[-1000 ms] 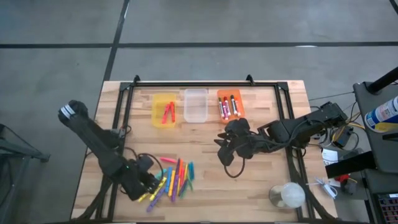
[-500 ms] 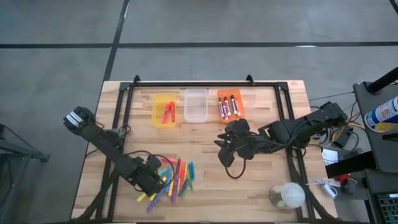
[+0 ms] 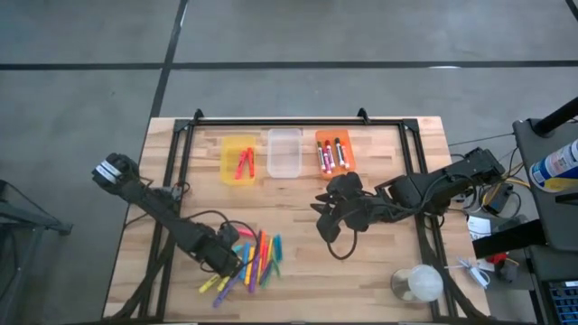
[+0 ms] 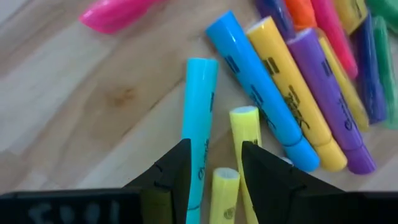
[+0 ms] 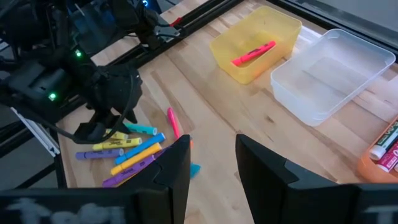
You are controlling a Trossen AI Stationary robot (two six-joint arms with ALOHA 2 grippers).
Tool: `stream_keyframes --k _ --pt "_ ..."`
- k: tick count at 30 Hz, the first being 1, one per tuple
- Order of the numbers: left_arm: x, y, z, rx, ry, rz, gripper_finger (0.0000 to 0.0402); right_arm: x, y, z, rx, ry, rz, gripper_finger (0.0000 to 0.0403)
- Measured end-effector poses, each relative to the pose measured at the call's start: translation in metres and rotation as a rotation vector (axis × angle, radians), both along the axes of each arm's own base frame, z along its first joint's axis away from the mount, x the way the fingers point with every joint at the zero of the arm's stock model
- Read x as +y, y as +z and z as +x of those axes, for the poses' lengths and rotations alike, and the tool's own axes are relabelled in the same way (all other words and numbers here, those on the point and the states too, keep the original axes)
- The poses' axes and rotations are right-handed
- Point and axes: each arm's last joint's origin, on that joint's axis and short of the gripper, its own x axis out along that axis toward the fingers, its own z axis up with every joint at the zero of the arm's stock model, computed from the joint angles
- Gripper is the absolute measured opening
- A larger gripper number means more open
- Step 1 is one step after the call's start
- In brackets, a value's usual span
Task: Pick & Place Markers
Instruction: Put the light blue highlighter pen into the yellow bin
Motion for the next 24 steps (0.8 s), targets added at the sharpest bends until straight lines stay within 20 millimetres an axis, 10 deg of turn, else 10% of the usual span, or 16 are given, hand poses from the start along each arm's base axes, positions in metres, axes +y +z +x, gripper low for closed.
stream_keyframes --k 24 --pt "0.017 -0.031 -0.009 0.024 0.052 -0.014 0.0135 0.001 0.0 0.0 0.001 0.003 -0.005 0.0121"
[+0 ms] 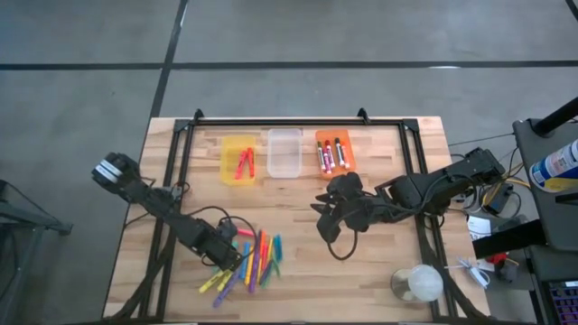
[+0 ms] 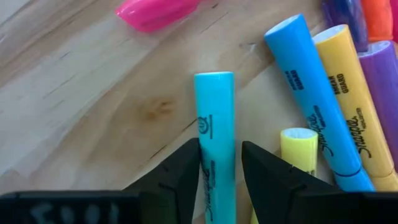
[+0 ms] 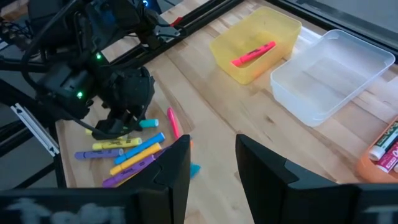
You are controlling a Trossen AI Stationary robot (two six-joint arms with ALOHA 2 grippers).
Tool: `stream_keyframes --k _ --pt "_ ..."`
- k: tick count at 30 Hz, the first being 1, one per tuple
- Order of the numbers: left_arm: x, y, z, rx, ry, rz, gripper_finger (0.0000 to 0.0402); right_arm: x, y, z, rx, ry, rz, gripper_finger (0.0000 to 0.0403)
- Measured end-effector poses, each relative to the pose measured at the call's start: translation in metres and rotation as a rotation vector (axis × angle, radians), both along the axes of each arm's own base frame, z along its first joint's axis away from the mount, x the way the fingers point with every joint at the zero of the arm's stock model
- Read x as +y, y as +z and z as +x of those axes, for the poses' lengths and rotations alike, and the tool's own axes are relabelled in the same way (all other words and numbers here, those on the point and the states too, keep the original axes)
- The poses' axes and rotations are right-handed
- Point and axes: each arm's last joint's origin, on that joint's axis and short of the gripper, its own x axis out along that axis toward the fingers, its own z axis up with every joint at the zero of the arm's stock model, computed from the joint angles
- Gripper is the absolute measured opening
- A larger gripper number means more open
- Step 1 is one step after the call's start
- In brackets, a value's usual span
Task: Pick & Place Markers
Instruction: Put the light blue highlighter pen into the yellow bin
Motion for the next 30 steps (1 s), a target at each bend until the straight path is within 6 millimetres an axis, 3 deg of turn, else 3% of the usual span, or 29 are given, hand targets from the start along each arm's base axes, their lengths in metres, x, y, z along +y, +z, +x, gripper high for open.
stream_keyframes --k 6,13,18,24,30 --pt "0.002 -0.004 -0.004 0.019 -0.002 0.001 0.0128 0.0 -0.001 0.0 0.0 -0.004 -0.004 0.0121" --pt "0.004 -0.002 -0.001 0.02 0.0 -0.006 0.0056 0.0 0.0 0.0 -0.001 -0.006 -0.004 0.0121" --pt "0.007 0.005 0.0 0.0 0.017 -0.025 0.005 0.0 0.0 0.0 -0.005 -0.007 -0.001 0.0121" --pt "0.02 0.034 0.004 -0.047 0.077 -0.049 0.0054 0.0 0.0 0.001 -0.009 -0.005 -0.002 0.0121" --pt "0.054 0.066 0.002 -0.11 0.159 0.0 0.0056 0.0 0.001 0.001 -0.008 0.019 -0.03 0.0121"
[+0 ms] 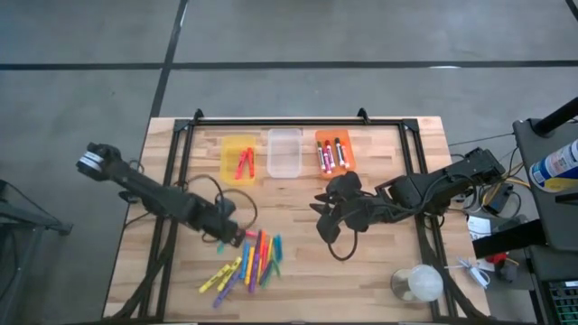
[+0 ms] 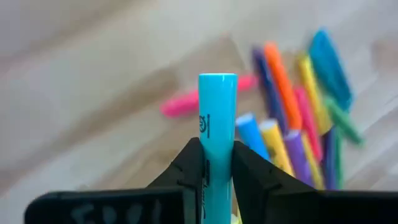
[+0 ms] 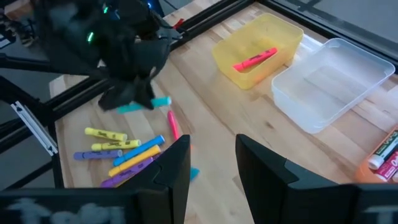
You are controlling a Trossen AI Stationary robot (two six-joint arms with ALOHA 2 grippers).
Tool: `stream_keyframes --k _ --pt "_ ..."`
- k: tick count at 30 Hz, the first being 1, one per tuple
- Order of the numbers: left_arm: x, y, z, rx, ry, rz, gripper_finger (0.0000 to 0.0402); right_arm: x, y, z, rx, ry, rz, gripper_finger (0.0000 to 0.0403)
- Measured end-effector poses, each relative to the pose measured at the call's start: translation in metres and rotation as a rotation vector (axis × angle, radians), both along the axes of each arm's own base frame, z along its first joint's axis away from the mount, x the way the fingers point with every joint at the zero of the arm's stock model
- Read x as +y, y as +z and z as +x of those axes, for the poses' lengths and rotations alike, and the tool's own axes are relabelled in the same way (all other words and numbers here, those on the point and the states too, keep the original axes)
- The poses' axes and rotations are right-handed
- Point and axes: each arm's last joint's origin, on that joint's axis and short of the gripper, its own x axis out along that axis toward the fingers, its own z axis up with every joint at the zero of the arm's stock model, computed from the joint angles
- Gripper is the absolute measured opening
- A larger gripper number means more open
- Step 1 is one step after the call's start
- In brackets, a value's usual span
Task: Pick & Place Markers
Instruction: Put the light blue highlighter pen into the yellow bin
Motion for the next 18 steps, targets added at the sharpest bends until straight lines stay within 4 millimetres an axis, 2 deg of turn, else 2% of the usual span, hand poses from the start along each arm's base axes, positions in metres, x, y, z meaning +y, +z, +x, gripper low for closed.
stream_keyframes --k 7,13,18 --pt "0.067 0.032 -0.004 -0.098 0.144 0.057 0.0056 -0.001 0.001 0.001 0.006 0.03 -0.041 0.0121" --pt "0.145 0.055 -0.01 -0.156 0.267 0.105 0.0057 -0.001 0.001 0.001 0.014 0.047 -0.068 0.0121" --pt "0.207 0.062 -0.024 -0.159 0.374 0.106 0.0057 -0.001 0.001 0.001 0.027 0.074 -0.106 0.0121"
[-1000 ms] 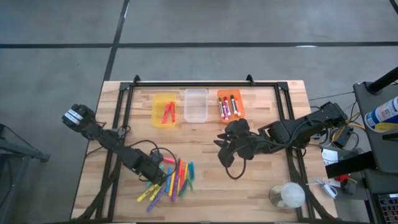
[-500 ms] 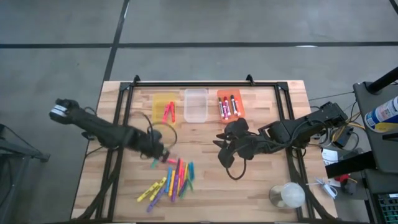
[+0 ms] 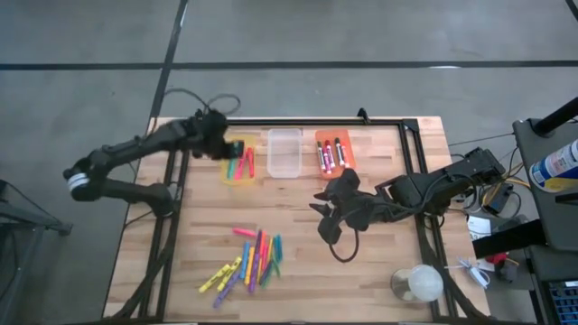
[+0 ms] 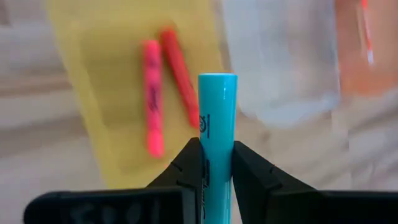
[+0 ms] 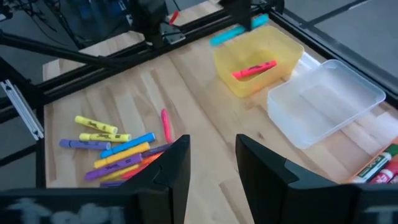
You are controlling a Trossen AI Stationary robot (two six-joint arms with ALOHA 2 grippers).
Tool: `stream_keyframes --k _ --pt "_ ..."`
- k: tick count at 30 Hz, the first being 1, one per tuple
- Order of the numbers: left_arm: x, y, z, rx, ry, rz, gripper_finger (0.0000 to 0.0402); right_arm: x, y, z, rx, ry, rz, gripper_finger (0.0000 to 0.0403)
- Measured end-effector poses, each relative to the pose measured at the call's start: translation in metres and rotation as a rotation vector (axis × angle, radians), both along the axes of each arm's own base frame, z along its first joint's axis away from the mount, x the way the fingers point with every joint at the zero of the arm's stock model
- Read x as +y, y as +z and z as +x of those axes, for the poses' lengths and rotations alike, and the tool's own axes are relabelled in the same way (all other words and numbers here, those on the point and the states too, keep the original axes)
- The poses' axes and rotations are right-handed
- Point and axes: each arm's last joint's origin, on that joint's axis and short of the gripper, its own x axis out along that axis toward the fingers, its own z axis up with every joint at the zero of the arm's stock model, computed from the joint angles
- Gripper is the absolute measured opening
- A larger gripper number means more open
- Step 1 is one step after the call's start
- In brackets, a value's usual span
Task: Pick & Place Markers
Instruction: Put the light blue highlighter pen into the yellow bin
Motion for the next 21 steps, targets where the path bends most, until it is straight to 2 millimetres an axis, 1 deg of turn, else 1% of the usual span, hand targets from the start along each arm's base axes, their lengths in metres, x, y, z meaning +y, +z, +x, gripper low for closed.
stream_keyframes --k 3,6,10,14,18,21 --pt "0.031 -0.004 -0.006 0.002 0.053 -0.039 0.0057 0.0 0.0 0.0 0.01 0.021 -0.029 0.0121" --pt "0.05 -0.014 -0.002 0.001 0.068 -0.109 0.0057 -0.001 0.0 0.0 0.019 0.035 -0.052 0.0121" --pt "0.061 -0.03 0.013 0.041 0.032 -0.172 0.0057 -0.003 0.0 0.001 0.029 0.042 -0.074 0.0121" --pt "0.072 -0.044 0.025 0.08 0.046 -0.219 0.0066 -0.005 0.0 0.002 0.032 0.037 -0.079 0.0121" --pt "0.08 -0.049 0.032 0.11 0.033 -0.239 0.0092 -0.006 0.0 0.002 0.033 0.035 -0.079 0.0121" --pt "0.081 -0.053 0.034 0.146 0.014 -0.262 0.0117 -0.007 0.0 0.002 0.033 0.034 -0.079 0.0121"
